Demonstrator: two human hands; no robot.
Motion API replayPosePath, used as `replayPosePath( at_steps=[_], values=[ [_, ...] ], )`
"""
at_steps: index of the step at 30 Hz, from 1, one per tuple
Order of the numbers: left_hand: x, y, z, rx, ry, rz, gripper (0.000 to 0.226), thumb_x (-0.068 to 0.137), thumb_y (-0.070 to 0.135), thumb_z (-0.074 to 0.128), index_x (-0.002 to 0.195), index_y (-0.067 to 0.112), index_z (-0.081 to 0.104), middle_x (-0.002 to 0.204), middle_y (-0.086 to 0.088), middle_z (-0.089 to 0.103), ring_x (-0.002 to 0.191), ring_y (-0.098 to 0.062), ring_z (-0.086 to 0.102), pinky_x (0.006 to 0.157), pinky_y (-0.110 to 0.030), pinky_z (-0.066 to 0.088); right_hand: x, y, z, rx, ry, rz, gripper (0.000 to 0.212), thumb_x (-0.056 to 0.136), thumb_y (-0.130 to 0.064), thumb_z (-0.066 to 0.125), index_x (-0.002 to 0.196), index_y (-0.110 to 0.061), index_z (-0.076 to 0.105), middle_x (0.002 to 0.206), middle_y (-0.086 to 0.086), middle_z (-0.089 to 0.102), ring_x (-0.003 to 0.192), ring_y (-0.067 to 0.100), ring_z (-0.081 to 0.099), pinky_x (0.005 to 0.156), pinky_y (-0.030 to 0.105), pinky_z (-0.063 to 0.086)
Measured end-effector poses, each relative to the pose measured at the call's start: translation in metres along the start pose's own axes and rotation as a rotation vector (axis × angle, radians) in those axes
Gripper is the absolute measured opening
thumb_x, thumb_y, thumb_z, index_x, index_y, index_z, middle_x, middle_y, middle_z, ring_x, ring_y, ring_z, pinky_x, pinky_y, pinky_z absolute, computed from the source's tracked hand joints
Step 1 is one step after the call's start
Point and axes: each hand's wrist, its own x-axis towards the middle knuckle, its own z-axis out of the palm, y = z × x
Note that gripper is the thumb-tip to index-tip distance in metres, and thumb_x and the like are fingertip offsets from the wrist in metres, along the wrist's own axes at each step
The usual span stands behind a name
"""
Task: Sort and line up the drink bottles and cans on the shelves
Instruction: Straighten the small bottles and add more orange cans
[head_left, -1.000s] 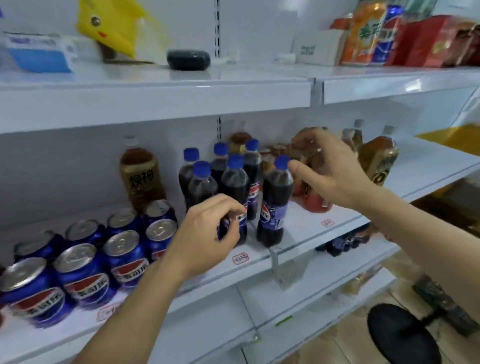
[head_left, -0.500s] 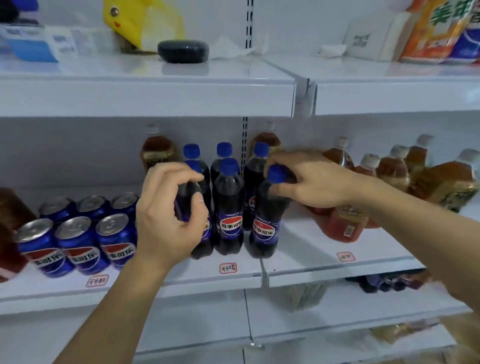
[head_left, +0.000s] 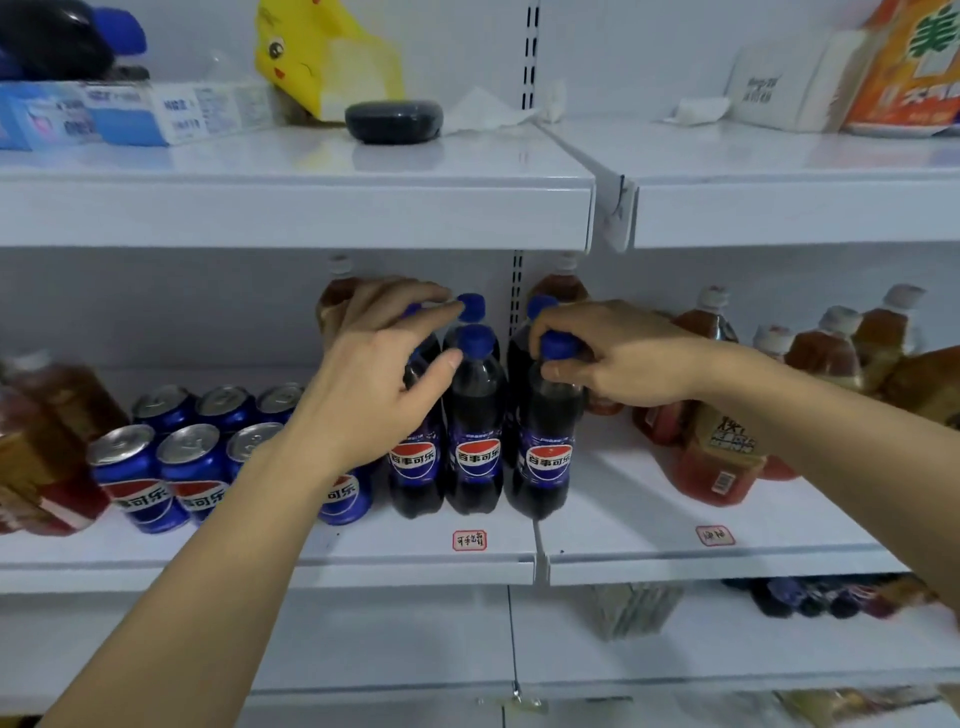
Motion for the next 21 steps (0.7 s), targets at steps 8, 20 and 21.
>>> replayPosePath(
  at_steps=[8,20,21],
  values=[
    [0.033,0.013,-0.007,0.184,-0.240,0.111,0.051,0.096,0.057,0.045,0.131,0.027,0.066,0.122,0.006,0.068,0.111,-0.022,0.060,0.094,-0.051,0.050,0.004,-0.003,0.000,0.011,-0.058,-0.050,0.014,0.100,-0.024,0.061,0.113,-0.028,0.057,0.108,-0.005,0.060,0.097,0.014,0.053,0.086,0.034,0.045],
    [0.053,0.019,-0.006,0.246,-0.327,-0.025,0.041,0.093,0.055,0.064,0.127,0.031,0.069,0.111,0.000,0.073,0.097,-0.024,0.064,0.085,-0.040,0.054,0.004,0.001,0.003,0.042,-0.009,0.000,0.022,0.100,-0.031,0.062,0.122,-0.028,0.057,0.113,-0.004,0.060,0.100,0.015,0.055,0.075,0.009,0.038],
    [0.054,0.019,-0.006,0.235,-0.327,-0.037,0.040,0.093,0.053,0.066,0.126,0.031,0.070,0.109,0.000,0.074,0.097,-0.024,0.065,0.085,-0.039,0.054,0.004,0.001,0.004,0.043,-0.001,0.001,0.023,0.100,-0.031,0.062,0.122,-0.027,0.057,0.114,-0.004,0.060,0.100,0.015,0.055,0.075,0.010,0.038]
  ],
)
